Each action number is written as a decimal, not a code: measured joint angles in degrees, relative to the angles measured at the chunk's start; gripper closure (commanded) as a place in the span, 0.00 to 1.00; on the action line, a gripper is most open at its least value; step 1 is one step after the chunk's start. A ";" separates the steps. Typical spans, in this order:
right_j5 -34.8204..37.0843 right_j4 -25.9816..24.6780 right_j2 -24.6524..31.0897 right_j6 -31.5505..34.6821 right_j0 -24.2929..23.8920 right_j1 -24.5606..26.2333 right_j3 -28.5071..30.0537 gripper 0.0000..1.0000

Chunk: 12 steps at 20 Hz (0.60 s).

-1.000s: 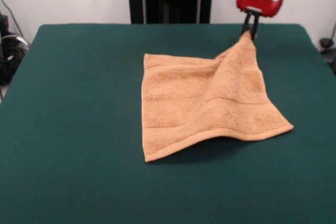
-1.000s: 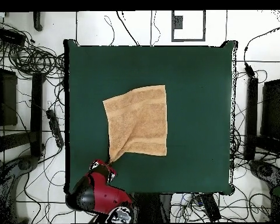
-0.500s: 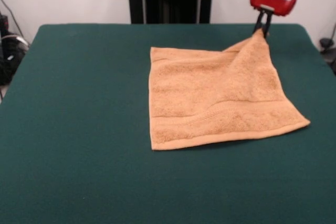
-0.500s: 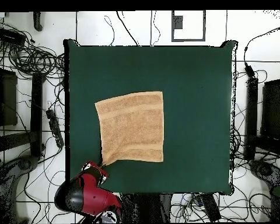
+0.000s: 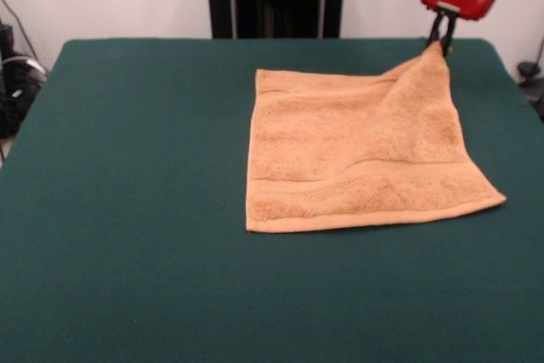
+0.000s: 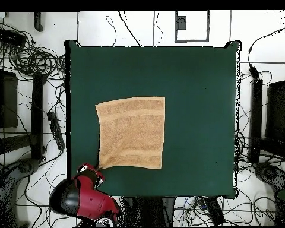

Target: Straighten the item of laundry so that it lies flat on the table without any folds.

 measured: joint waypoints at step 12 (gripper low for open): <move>10.02 5.23 -10.77 0.00 12.30 2.63 -7.71 1.00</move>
